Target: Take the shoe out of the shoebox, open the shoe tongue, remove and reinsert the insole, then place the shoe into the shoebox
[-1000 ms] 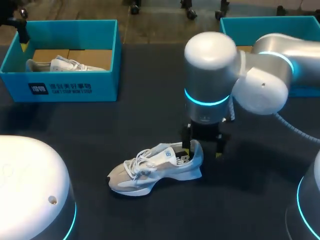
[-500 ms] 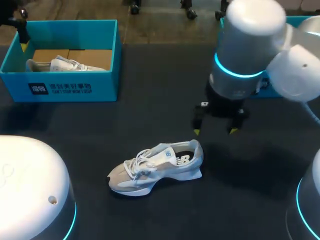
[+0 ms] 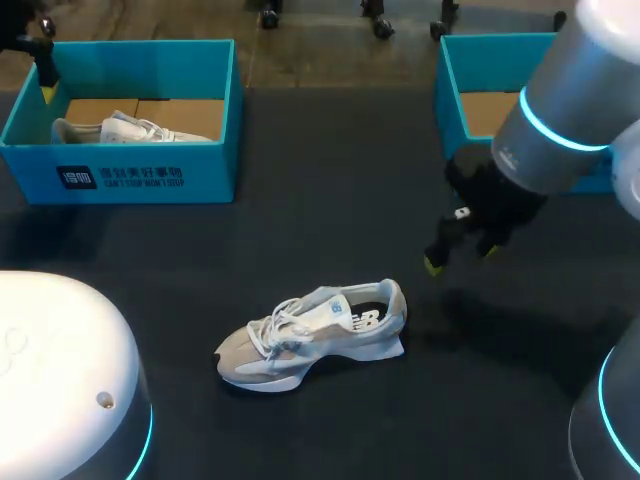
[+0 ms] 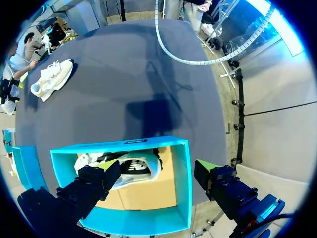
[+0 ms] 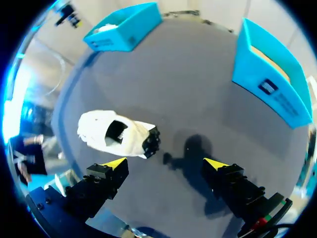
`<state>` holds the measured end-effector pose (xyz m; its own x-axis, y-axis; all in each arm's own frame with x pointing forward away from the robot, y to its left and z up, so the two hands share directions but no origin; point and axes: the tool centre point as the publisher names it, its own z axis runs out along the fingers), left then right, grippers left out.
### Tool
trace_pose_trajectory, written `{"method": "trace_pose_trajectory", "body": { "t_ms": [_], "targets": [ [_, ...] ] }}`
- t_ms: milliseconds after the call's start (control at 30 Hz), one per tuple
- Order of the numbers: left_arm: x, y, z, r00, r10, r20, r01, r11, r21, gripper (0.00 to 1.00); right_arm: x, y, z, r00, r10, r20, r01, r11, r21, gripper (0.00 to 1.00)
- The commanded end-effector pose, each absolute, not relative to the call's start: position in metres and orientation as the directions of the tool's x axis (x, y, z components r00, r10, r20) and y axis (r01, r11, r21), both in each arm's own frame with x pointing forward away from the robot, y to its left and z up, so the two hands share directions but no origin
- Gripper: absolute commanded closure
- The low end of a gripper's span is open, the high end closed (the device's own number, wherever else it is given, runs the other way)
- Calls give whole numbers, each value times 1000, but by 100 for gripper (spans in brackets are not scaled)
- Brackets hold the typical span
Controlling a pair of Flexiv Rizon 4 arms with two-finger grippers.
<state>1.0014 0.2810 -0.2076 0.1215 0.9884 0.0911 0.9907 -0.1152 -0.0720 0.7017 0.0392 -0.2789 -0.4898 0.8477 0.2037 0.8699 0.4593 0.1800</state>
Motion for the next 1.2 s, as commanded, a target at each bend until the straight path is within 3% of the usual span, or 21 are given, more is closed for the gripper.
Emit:
{"method": "trace_pose_trajectory", "body": {
  "t_ms": [33, 67, 167, 200, 600, 933, 1200],
  "targets": [
    [1001, 281, -207, 122, 988, 93, 991, -116, -71, 0, 701, 25, -298, -747, 404, 529, 634, 673, 381, 0],
    [1001, 281, -207, 122, 988, 93, 991, -116, -71, 0, 700, 20, -299, -775, 371, 512, 606, 665, 436, 0],
    [1001, 281, -207, 122, 988, 93, 991, -116, -71, 0, 695, 10, -300, -925, 92, 368, 334, 660, 673, 0],
    [1001, 281, -207, 122, 988, 93, 991, -116, -71, 0, 690, 5, -303, -955, -66, 288, 185, 626, 758, 0],
    [1001, 281, -207, 122, 988, 93, 991, -116, -71, 0, 690, 5, -303, -955, -66, 288, 185, 626, 758, 0],
    [1001, 281, -207, 122, 988, 93, 991, -116, -71, 0, 711, -1, -331, -989, -119, 84, 3, 560, 828, 0],
    [1001, 281, -207, 122, 988, 93, 991, -116, -71, 0, 712, -2, -332, -993, -78, 86, 27, 564, 825, 0]
  ]
}}
